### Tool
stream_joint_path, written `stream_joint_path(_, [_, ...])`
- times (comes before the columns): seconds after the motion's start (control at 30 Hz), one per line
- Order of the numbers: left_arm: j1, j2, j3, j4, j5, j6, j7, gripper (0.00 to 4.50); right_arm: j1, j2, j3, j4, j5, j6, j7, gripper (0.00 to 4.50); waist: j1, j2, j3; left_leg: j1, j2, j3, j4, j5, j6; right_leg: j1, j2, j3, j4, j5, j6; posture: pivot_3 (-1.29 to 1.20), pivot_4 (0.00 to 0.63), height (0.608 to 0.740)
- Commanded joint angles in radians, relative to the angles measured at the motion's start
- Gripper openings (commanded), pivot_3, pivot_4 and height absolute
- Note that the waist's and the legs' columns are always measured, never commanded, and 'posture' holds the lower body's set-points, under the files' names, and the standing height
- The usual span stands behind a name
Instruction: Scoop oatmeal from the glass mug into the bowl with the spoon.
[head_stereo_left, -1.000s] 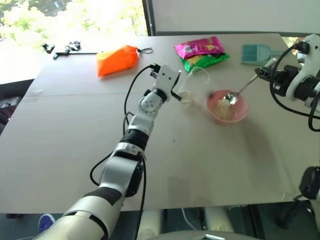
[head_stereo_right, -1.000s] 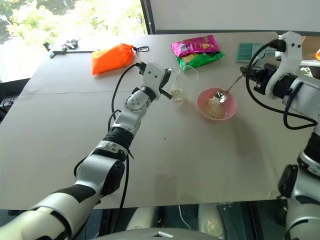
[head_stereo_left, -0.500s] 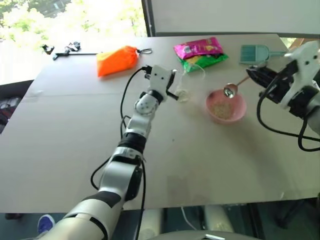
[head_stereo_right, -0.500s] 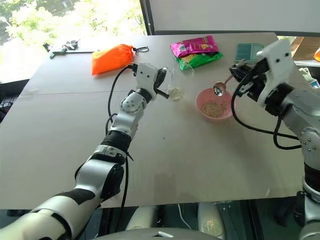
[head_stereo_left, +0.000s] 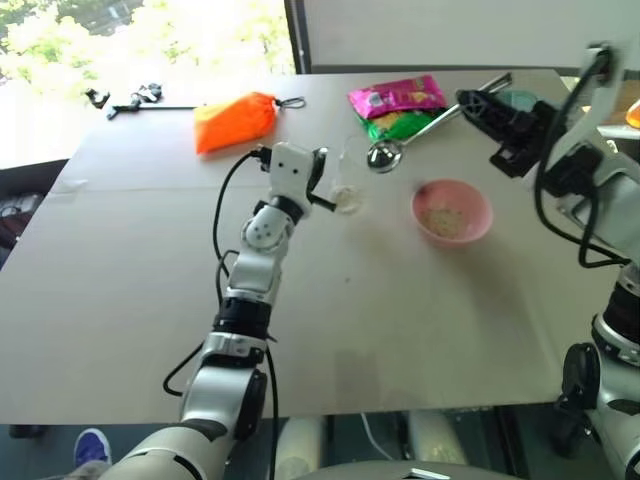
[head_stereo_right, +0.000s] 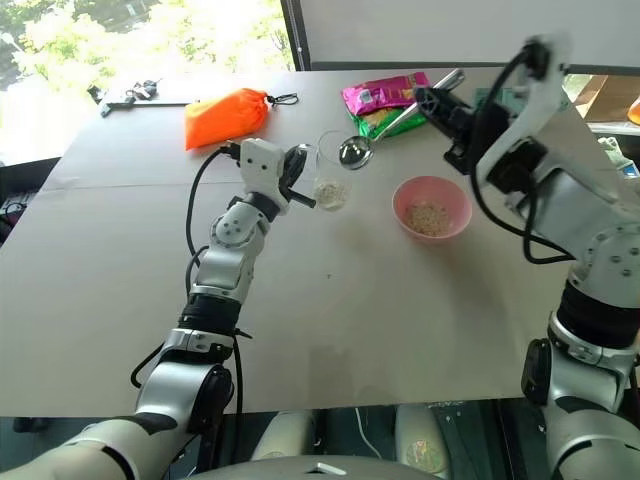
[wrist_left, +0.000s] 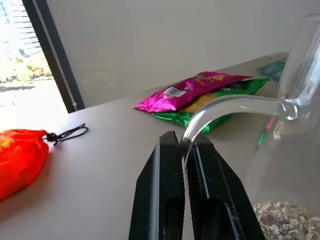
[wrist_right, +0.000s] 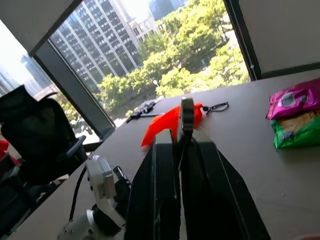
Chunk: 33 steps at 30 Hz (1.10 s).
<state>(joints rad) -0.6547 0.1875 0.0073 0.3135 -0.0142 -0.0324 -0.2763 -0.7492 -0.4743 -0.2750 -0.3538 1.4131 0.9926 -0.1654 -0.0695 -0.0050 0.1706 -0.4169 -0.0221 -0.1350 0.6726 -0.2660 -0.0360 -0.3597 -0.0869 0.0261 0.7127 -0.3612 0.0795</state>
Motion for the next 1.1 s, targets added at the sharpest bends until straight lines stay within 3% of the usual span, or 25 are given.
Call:
stream_joint_path(0.03, [0.025, -0.003, -0.012, -0.136, 0.0, -0.001, 0.005, 0.11, -0.039, 0.006, 0.024, 0.018, -0.034, -0.034, 0.014, 0.0, -0.001, 0.0, 0.0, 0.0, 0.0, 0.0, 0.0, 0.0, 0.0, 0.0, 0.0, 0.0, 0.0, 0.0, 0.0, 0.0, 0.15, 0.74])
stream_joint_path(0.43, [0.116, -0.003, -0.004, -0.26, 0.003, 0.052, 0.027, 0.11, -0.138, -0.02, 0.036, 0.128, -0.03, -0.006, 0.079, 0.0, 0.001, 0.0, 0.0, 0.0, 0.0, 0.0, 0.0, 0.0, 0.0, 0.0, 0.0, 0.0, 0.0, 0.0, 0.0, 0.0, 0.15, 0.74])
stream_joint_path(0.77, [0.12, -0.016, -0.012, -0.273, -0.004, 0.071, 0.03, 0.11, -0.117, -0.052, 0.251, 0.064, -0.35, -0.047, 0.294, 0.0, 0.0, 0.0, 0.0, 0.0, 0.0, 0.0, 0.0, 0.0, 0.0, 0.0, 0.0, 0.0, 0.0, 0.0, 0.0, 0.0, 0.15, 0.74])
stream_joint_path(0.8, [0.118, -0.02, -0.014, -0.27, -0.005, 0.072, 0.03, 0.0, -0.121, -0.042, 0.26, 0.073, -0.372, -0.054, 0.308, 0.71, 0.0, 0.0, 0.0, 0.0, 0.0, 0.0, 0.0, 0.0, 0.0, 0.0, 0.0, 0.0, 0.0, 0.0, 0.0, 0.0, 0.15, 0.74])
stream_joint_path(0.83, [0.117, -0.025, -0.014, -0.27, -0.007, 0.075, 0.03, 0.0, -0.123, -0.032, 0.264, 0.081, -0.387, -0.063, 0.327, 1.02, 0.001, 0.0, 0.0, 0.0, 0.0, 0.0, 0.0, 0.0, 0.0, 0.0, 0.0, 0.0, 0.0, 0.0, 0.0, 0.0, 0.15, 0.74])
stream_joint_path(1.0, [0.136, -0.061, 0.025, -0.284, -0.05, 0.116, 0.053, 0.0, -0.118, -0.028, 0.227, 0.077, -0.417, -0.081, 0.426, 3.45, 0.002, 0.0, 0.0, 0.0, 0.0, 0.0, 0.0, 0.0, 0.0, 0.0, 0.0, 0.0, -0.001, 0.0, 0.0, 0.0, 0.15, 0.74])
stream_joint_path(1.1, [0.169, -0.083, 0.089, -0.297, -0.119, 0.153, 0.078, 0.0, -0.101, -0.059, 0.111, 0.046, -0.348, -0.092, 0.473, 4.42, 0.002, 0.0, 0.0, 0.0, 0.0, 0.0, 0.0, 0.0, 0.0, 0.0, 0.0, 0.0, -0.001, 0.0, 0.0, 0.0, 0.15, 0.74])
